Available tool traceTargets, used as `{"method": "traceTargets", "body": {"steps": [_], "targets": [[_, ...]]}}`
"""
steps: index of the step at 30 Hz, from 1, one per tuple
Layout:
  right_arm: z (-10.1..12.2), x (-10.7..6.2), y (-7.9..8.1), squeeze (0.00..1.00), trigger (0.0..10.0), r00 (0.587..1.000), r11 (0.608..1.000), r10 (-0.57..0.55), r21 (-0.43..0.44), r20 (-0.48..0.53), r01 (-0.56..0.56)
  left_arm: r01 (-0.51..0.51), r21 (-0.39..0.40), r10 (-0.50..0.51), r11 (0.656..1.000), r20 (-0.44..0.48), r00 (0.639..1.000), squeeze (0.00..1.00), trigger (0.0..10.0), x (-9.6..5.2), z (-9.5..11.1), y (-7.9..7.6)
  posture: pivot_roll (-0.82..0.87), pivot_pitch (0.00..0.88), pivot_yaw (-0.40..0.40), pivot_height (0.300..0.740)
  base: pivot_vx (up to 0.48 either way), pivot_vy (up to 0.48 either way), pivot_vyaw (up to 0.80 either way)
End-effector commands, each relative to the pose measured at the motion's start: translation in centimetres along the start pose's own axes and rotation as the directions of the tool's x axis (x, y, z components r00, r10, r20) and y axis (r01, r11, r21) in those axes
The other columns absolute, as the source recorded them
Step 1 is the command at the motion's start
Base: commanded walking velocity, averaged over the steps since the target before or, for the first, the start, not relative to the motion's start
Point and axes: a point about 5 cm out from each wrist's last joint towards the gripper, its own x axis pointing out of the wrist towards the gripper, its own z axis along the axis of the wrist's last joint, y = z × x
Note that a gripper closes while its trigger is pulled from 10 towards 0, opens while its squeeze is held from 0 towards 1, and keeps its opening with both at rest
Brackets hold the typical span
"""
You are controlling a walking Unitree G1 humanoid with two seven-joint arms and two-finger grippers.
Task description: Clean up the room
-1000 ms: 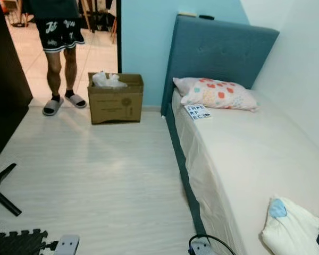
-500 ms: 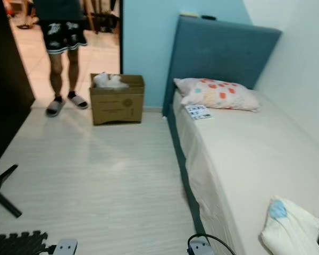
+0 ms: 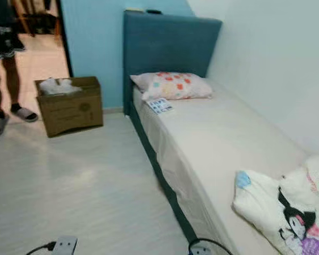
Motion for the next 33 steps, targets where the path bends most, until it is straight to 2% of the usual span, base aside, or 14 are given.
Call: {"method": "traceTargets", "body": {"steps": [1, 7, 15, 28, 33], "targets": [[-0.52, -0.08, -0.75, 0.0, 10.0, 1.0, 1.0, -0.02, -0.012, -0.019, 0.02, 0.02, 0.009, -0.02, 1.0, -0.011, 1.0, 0.0, 10.0, 0.05, -0.24, -0.81, 0.23, 0.0, -0.154, 0.74, 0.0, 0.0, -0.75], [-0.56, -0.15, -1.23, 0.0, 10.0, 0.999, 0.999, -0.035, -0.006, -0.017, 0.035, 0.021, 0.008, -0.021, 1.0, -0.014, 1.0, 0.0, 10.0, 0.03, -0.38, -0.89, 0.22, 0.0, -0.15, 0.74, 0.0, 0.0, -0.25], [-0.32, -0.07, -0.63, 0.0, 10.0, 1.0, 1.0, -0.019, -0.011, -0.008, 0.019, 0.024, 0.006, -0.024, 1.0, -0.017, 1.0, 0.0, 10.0, 0.0, -0.53, -0.93, 0.23, 0.0, -0.149, 0.74, 0.0, 0.0, 0.0], [-0.43, -0.11, -0.99, 0.0, 10.0, 0.999, 0.999, -0.035, 0.011, -0.011, 0.035, 0.02, -0.009, -0.02, 1.0, -0.011, 1.0, 0.0, 10.0, 0.04, -0.2, -0.69, 0.22, 0.0, -0.14, 0.74, 0.0, 0.0, 0.0], [-0.7, -0.04, -0.48, 0.0, 10.0, 1.0, 1.0, -0.024, 0.018, -0.018, 0.024, 0.033, -0.016, -0.033, 0.999, -0.022, 0.999, 0.0, 10.0, -0.03, -0.62, -0.74, 0.22, 0.0, -0.129, 0.74, 0.0, -0.306, 0.0]]}}
